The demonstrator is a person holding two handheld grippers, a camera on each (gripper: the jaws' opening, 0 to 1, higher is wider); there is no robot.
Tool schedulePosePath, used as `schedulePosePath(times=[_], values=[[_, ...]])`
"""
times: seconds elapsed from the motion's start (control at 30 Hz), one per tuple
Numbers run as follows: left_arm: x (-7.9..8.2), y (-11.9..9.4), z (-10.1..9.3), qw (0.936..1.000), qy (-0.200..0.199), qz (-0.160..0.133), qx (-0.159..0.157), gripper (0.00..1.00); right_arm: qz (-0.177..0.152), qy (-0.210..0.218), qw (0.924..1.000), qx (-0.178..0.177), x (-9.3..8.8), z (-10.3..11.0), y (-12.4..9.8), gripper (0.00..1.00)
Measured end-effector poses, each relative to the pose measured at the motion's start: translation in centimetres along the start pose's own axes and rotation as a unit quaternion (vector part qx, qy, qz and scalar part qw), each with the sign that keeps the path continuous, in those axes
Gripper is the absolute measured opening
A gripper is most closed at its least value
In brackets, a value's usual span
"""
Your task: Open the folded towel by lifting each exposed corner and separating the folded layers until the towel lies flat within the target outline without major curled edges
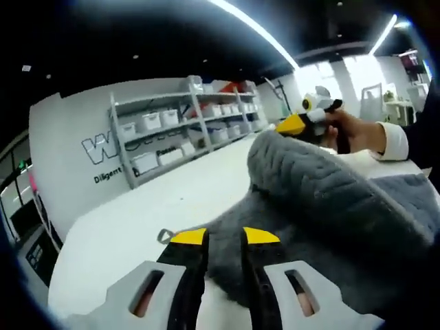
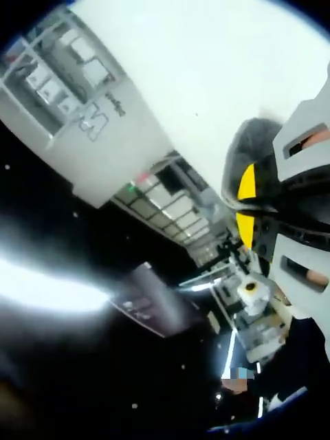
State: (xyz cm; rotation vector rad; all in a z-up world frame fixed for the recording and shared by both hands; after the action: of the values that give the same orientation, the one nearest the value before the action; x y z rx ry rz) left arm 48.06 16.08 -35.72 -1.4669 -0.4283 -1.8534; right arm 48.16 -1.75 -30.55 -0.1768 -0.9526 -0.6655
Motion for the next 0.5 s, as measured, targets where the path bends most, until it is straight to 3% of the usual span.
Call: schedulePosePath(times=[0.13, 0.23, 0.37, 0.5], values=[[-0.6, 0.2, -0.1, 0.9999, 0.007, 0.014, -0.006, 0.15, 0.012, 0.025, 0.9996, 0.005, 0.1, -0.1, -0.4, 0.0], [-1.7, 0.3, -0.5, 0.9986, 0.018, 0.045, -0.019, 0.04, 0.013, 0.037, 0.9992, 0.004, 0.2, -0.3, -0.9, 0.0], [-2.9, 0.6, -0.8, 0.9968, 0.013, 0.074, -0.028, 0.01, 0.016, 0.053, 0.9984, 0.01, 0.4, -0.6, -1.4, 0.0], [-3.2, 0.6, -1.2, 0.9957, 0.014, 0.084, -0.037, 0.01, 0.05, -0.002, 0.9987, -0.007, 0.1, -1.1, -1.8, 0.0]])
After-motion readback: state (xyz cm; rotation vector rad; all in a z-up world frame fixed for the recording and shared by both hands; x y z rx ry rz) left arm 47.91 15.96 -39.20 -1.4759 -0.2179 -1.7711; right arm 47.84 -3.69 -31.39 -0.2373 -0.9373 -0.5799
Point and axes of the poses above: the point that each gripper's makers call its tool centre point, and the gripper's own axes: y roughly forward along the fingers, z roughly to its left, x roughly out of its top, the point moved 2 cm from there along -y, roughly backward along the fingers, and after that the axes turned 2 degrees about -z, right-handed, at the moved point
